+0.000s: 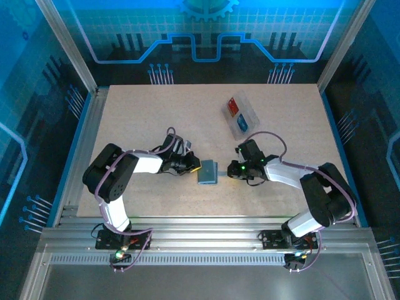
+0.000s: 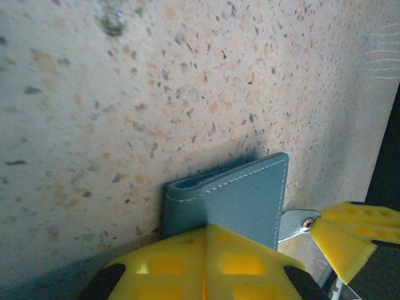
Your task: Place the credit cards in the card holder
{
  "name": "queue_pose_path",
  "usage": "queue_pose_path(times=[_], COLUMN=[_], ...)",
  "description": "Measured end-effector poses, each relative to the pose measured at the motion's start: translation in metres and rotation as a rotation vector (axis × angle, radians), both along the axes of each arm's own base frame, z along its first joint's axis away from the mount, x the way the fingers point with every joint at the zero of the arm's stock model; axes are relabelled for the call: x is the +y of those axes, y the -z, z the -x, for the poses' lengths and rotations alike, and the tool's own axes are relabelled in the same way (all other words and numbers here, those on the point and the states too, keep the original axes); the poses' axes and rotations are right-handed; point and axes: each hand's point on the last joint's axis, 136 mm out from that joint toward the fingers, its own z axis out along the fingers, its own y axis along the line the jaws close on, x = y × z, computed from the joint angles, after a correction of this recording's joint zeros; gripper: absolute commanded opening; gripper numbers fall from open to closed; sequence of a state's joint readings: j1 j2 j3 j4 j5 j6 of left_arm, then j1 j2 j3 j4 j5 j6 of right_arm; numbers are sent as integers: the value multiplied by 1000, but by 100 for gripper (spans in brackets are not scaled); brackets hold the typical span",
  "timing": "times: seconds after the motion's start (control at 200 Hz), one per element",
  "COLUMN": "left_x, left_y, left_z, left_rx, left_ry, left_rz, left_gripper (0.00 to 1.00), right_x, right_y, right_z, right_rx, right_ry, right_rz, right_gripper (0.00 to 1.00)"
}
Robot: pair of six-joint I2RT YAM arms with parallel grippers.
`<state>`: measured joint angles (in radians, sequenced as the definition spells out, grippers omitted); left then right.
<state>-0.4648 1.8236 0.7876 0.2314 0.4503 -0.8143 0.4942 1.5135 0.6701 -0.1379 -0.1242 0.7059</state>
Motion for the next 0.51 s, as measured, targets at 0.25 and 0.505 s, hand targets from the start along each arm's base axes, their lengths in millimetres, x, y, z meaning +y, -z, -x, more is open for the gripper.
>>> queue_pose_path(times=[0.25, 0.505], left_x=[-12, -12], left_y=[0, -1], left_z=[10, 10], left_rx=[-12, -24], left_ry=[-6, -34], left_rz=[-8, -1], left_gripper=[9, 9], right_x=[-34, 22], right_y=[-21, -107], right_z=[3, -1], right_rx=[-120, -333], right_ry=[124, -53], right_rz=[156, 136], right_gripper=[40, 25])
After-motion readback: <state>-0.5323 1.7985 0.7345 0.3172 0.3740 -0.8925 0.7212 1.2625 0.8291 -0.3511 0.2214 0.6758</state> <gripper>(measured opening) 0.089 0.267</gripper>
